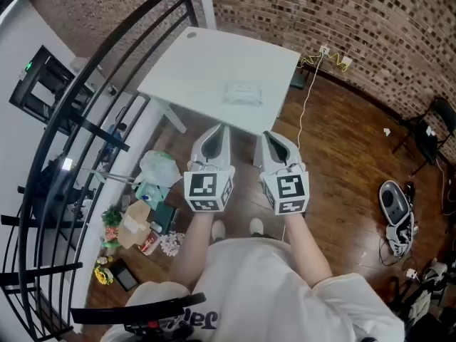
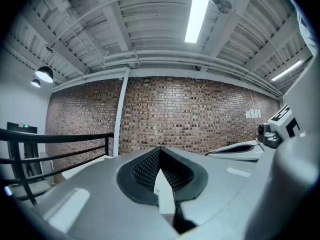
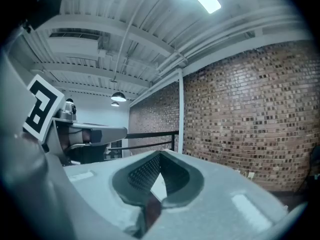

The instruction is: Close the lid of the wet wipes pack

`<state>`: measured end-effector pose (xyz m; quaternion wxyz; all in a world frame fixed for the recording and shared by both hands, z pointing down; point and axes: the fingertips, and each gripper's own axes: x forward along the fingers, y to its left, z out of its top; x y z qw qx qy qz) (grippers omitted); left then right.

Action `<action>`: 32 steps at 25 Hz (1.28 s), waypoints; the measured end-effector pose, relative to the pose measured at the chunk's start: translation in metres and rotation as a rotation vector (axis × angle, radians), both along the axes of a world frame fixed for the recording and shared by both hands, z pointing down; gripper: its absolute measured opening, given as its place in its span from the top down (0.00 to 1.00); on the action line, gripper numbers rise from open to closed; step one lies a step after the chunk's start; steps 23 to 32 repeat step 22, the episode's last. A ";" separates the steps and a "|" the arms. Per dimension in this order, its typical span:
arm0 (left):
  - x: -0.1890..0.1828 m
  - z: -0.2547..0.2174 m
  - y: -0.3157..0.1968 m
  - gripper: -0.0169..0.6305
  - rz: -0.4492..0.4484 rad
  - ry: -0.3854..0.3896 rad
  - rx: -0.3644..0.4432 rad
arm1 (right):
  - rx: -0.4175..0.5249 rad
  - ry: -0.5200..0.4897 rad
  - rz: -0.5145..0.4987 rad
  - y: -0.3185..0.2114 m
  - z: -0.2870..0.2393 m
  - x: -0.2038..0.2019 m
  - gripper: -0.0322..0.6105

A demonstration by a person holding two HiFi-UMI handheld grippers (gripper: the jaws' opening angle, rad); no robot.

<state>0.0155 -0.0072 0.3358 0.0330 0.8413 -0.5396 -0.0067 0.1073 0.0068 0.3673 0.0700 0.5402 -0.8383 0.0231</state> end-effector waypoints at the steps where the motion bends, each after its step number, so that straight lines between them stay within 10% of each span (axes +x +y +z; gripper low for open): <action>1: -0.003 0.001 0.003 0.95 0.006 0.001 -0.003 | -0.010 0.000 0.001 0.002 0.003 -0.004 0.96; 32: -0.093 0.001 0.038 0.95 -0.001 0.012 -0.010 | 0.002 0.016 -0.010 0.030 -0.004 -0.091 0.96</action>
